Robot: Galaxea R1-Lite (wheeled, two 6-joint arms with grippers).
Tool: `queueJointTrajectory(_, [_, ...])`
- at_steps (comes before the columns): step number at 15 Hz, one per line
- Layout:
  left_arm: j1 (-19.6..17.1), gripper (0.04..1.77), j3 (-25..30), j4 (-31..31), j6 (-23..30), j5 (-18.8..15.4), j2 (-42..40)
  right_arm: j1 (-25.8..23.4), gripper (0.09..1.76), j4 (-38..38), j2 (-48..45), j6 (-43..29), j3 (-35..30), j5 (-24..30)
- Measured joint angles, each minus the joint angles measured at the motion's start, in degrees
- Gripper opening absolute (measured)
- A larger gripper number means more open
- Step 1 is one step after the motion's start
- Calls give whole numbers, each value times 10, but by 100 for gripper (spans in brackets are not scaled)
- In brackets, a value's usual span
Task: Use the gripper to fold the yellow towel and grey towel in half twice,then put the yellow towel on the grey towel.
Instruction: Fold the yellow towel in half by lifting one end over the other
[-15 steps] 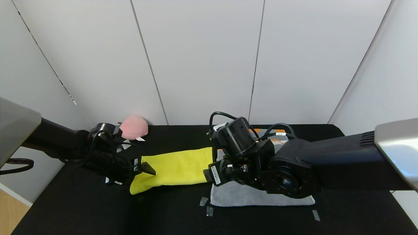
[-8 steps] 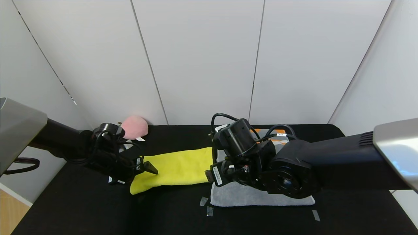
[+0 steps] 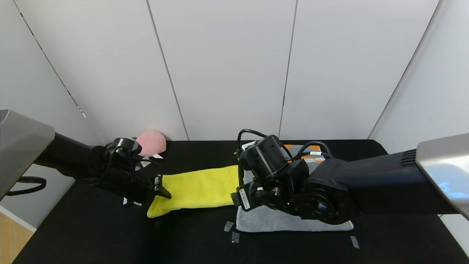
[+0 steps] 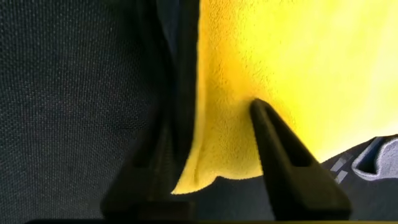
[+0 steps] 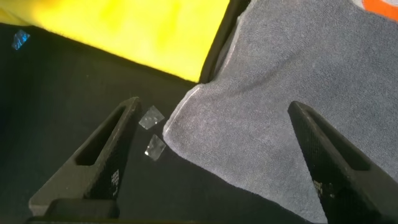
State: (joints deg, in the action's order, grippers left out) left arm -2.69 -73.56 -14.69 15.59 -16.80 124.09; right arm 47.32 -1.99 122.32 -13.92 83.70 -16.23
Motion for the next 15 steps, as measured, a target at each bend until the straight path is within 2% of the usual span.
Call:
queueJointTrajectory(1, [0, 74, 0, 0, 0, 0, -1, 0, 170, 5, 0, 0, -1, 1])
queueJointTrajectory(2, [1, 14, 0, 0, 1, 0, -1, 1, 170, 10, 1, 0, -2, 1])
queueJointTrajectory(10, [2, 13, -5, -8, -11, 8, -17, 1, 171, 17, 4, 0, -7, 2])
queueJointTrajectory(12, [-1, 13, -7, -22, -42, 21, -33, 1, 171, 17, 5, 0, -7, 2])
queueJointTrajectory(15, [-10, 13, -13, -65, -137, 79, -55, 3, 171, 17, 5, 0, -8, 2])
